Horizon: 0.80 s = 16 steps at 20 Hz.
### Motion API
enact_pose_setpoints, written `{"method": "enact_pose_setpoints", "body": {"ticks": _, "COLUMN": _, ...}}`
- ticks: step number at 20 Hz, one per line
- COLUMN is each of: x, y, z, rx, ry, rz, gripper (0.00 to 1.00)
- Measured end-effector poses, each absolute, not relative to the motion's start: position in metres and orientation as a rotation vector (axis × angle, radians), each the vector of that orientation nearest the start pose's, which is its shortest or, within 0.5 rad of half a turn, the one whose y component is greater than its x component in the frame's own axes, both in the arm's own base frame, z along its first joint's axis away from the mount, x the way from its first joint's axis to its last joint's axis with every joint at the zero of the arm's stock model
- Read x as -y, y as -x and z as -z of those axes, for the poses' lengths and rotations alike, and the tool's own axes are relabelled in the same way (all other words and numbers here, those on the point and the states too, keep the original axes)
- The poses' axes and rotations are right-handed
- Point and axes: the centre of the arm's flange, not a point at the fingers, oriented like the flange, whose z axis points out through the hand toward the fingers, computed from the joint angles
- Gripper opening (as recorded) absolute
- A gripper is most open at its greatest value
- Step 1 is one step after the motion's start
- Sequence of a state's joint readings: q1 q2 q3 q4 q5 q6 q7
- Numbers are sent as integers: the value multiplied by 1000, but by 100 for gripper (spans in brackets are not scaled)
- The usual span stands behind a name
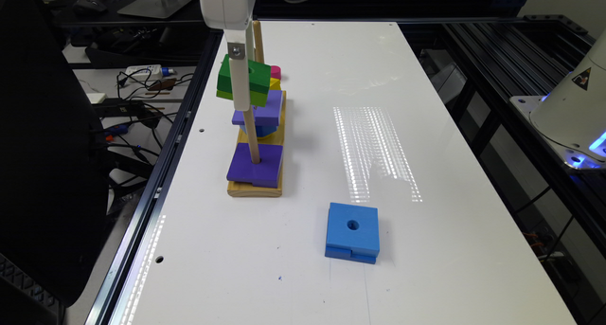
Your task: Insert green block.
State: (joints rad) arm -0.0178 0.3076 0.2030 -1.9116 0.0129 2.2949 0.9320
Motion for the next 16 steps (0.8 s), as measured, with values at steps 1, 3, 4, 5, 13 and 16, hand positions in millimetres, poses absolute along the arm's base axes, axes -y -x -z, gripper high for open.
{"method": "enact_pose_setpoints", "body": {"ticks": 1, "x": -109, "y": -616, "z": -347, "rx": -1136, "ry": 2818, "rz": 48, "gripper": 0}}
{"method": "enact_pose_setpoints", "body": {"ticks": 3, "x": -109, "y": -616, "z": -347, "rx": -1136, "ry": 2818, "rz": 48, "gripper": 0}}
{"method": "enact_pose_setpoints", "body": {"ticks": 4, "x": -109, "y": -616, "z": -347, "rx": -1136, "ry": 2818, "rz": 48, "gripper": 0}}
{"method": "enact_pose_setpoints", "body": {"ticks": 5, "x": -109, "y": -616, "z": -347, "rx": -1136, "ry": 2818, "rz": 48, "gripper": 0}}
{"method": "enact_pose_setpoints", "body": {"ticks": 13, "x": -109, "y": -619, "z": -337, "rx": -1136, "ry": 2816, "rz": 46, "gripper": 0}}
{"method": "enact_pose_setpoints", "body": {"ticks": 16, "x": -109, "y": -620, "z": -333, "rx": -1135, "ry": 2816, "rz": 46, "gripper": 0}}
